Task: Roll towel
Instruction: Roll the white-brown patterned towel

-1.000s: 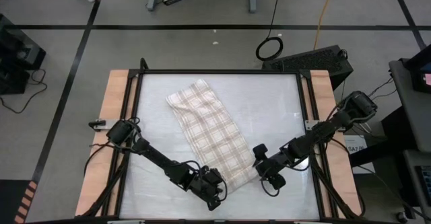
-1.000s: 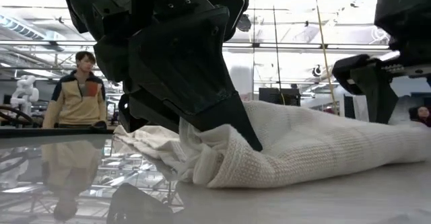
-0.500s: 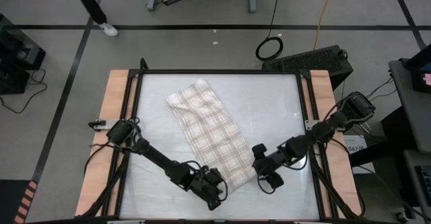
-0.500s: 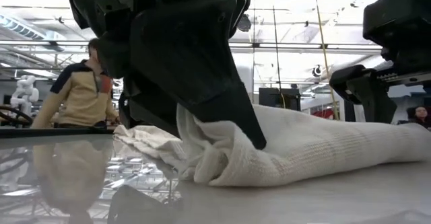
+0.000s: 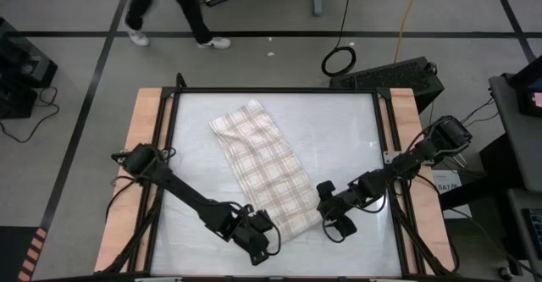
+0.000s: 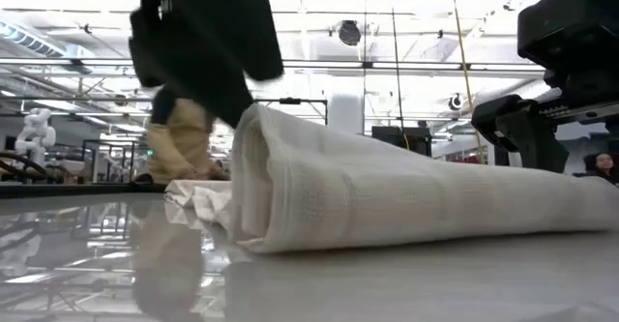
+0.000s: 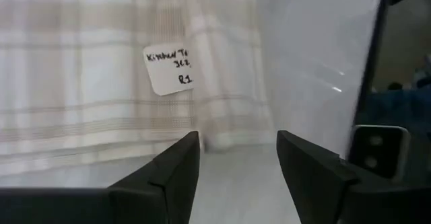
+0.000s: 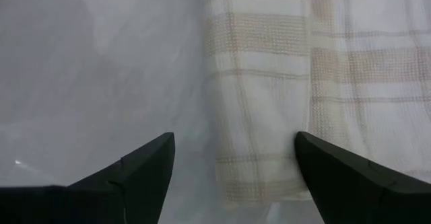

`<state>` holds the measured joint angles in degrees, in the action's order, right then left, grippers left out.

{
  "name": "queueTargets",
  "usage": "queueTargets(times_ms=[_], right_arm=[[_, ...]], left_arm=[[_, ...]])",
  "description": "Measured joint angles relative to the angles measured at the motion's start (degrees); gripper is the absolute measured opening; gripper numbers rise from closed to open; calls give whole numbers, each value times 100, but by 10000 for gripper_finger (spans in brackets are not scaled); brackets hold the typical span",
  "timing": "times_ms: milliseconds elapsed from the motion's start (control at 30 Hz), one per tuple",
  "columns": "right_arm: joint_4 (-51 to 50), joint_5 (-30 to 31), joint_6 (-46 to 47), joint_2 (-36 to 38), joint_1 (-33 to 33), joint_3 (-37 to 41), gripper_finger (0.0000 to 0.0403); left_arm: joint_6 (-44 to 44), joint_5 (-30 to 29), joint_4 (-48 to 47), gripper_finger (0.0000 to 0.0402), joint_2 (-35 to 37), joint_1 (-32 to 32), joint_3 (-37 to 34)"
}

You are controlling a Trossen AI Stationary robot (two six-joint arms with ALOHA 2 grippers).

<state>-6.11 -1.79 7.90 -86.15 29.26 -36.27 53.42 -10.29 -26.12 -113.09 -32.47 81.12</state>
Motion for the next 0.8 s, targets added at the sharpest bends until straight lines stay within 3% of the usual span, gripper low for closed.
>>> queueTargets(times_ms=[167, 267, 333, 567, 800], right_arm=[[2, -3, 66, 0, -2, 0, 299], [2, -3, 68, 0, -5, 0, 299], [0, -3, 75, 0, -21, 0, 299], [22, -14, 109, -2, -98, 2, 299], [24, -19, 138, -2, -120, 2, 299]], left_arm=[[-167, -369, -21, 203, 258, -45, 0], [-670, -767, 449, 203, 257, -224, 0], [-1057, -1060, 737, 203, 177, -377, 4], [-1195, -1847, 1192, 203, -72, -673, 0], [-1566, -1713, 1686, 203, -619, -552, 2]])
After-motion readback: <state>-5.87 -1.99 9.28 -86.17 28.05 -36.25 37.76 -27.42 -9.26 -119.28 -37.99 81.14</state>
